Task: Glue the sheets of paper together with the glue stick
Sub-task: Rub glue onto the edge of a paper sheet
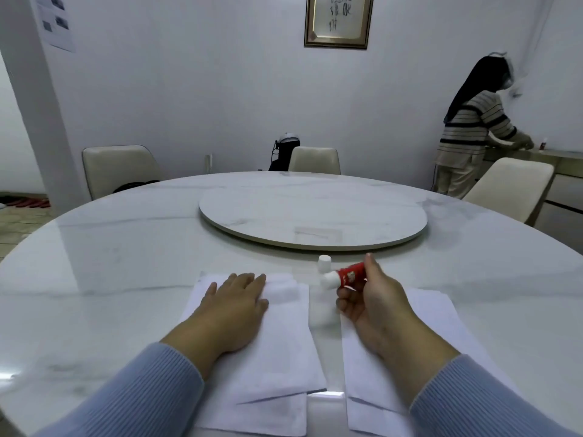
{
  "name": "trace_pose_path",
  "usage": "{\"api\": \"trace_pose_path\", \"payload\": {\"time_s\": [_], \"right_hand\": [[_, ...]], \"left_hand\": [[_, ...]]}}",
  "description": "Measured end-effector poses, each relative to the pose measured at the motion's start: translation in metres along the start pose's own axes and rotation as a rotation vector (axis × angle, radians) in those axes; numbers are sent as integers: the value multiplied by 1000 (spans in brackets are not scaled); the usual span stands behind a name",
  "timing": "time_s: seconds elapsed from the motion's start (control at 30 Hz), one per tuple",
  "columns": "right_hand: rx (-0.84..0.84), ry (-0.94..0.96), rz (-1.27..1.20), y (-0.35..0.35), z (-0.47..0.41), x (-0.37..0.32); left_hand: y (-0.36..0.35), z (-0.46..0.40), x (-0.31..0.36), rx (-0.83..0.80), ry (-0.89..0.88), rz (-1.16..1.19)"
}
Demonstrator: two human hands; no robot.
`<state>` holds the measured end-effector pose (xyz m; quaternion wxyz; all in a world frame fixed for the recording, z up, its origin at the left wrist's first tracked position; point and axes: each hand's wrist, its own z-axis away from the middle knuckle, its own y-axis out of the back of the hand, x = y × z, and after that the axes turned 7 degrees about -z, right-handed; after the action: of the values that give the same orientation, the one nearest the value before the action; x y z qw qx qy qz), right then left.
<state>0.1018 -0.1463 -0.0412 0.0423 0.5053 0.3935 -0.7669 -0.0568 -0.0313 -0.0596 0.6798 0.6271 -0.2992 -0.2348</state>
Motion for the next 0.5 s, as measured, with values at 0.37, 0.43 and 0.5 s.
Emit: {"api": "trace_pose_path", "payload": {"time_s": [0.37,0.43,0.5], "right_hand": [[51,-43,-208,8,-7,-6],[57,-28,-236,10,-7,-11],[62,-8,-219,11,-8,-11]], "left_hand": [[0,-7,5,408,-2,6],[-2,-8,9,355,-48,27],[-3,-8,15,177,-61,34]]}}
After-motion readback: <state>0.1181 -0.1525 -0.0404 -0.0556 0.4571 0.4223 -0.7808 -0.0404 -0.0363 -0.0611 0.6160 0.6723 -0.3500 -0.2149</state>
